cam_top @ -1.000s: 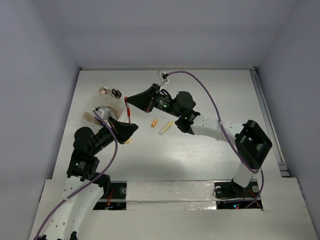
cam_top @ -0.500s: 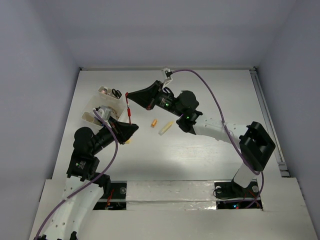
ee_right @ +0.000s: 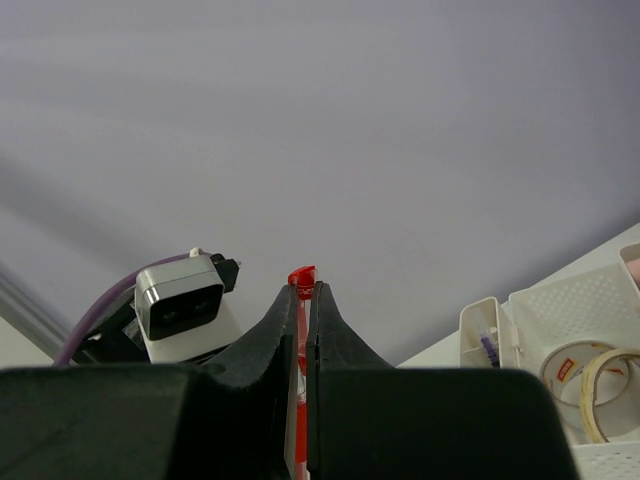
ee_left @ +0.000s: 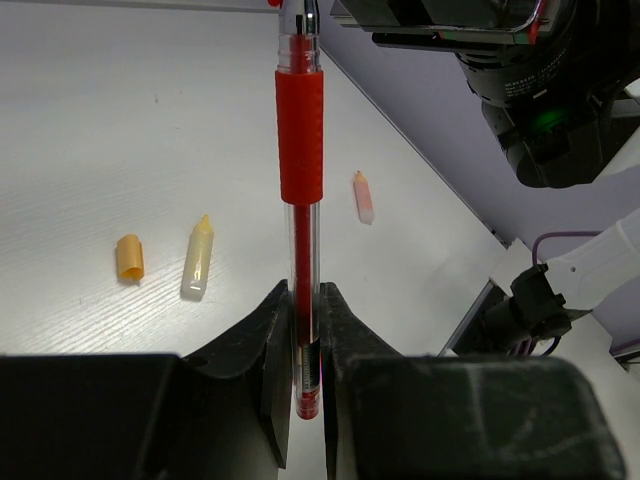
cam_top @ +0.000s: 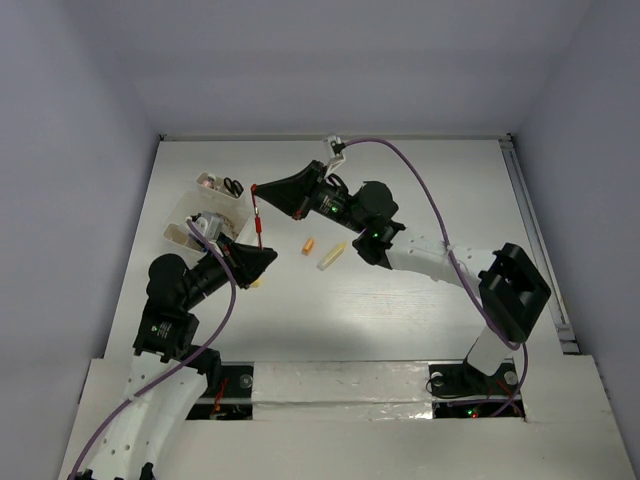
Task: Sort the stationery into containers
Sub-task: Close the pen cap on the pen.
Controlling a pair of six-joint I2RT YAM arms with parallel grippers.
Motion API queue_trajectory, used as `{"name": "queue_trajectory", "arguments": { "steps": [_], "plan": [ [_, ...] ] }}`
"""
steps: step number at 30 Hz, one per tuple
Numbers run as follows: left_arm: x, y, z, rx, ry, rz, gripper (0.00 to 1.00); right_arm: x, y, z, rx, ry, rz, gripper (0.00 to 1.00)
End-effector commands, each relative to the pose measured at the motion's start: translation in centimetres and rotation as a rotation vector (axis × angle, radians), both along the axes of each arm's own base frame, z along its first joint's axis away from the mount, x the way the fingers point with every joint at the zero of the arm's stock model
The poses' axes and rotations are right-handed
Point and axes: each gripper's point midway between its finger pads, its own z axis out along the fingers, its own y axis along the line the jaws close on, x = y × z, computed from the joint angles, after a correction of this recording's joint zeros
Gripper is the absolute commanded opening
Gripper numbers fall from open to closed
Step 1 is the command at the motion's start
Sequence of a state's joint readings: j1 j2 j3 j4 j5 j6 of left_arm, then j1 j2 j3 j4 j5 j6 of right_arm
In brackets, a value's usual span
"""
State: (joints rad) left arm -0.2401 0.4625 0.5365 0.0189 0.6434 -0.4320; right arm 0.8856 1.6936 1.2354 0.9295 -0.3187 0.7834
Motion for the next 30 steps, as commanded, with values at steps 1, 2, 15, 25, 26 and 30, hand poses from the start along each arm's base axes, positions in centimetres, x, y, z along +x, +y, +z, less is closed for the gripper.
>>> {"name": "queue_trajectory", "arguments": {
  "steps": [1, 2, 15, 25, 26, 30],
  "plan": [
    [0.4, 0.1, 0.7, -0.011, -0.03, 0.014, 0.0, -2.4, -1.1, 4.4, 0.114, -0.1, 0.032, 0.0],
    [0.4, 0.1, 0.6, -0.011, -0.027, 0.014, 0.0, -2.3, -1.1, 4.3, 0.114, -0.103, 0.027, 0.0],
    [0.2, 0.3, 1.1, -0.018, -0.047, 0.021, 0.0, -3.2, -0.8, 3.8, 0.103, -0.137, 0.024, 0.0],
    [0.2, 0.1, 0.9, -0.016, -0.042, 0.005, 0.0, -2.7, 0.0, 4.6, 0.103, -0.139, 0.034, 0.0],
    [0.2, 0.1, 0.8, -0.015, -0.037, 0.005, 0.0, -2.7, 0.1, 4.7, 0.103, -0.139, 0.034, 0.0],
    [0.2, 0.1, 0.9, -0.015, -0.043, 0.005, 0.0, -2.4, 0.2, 5.2, 0.107, -0.142, 0.023, 0.0]
  ]
}}
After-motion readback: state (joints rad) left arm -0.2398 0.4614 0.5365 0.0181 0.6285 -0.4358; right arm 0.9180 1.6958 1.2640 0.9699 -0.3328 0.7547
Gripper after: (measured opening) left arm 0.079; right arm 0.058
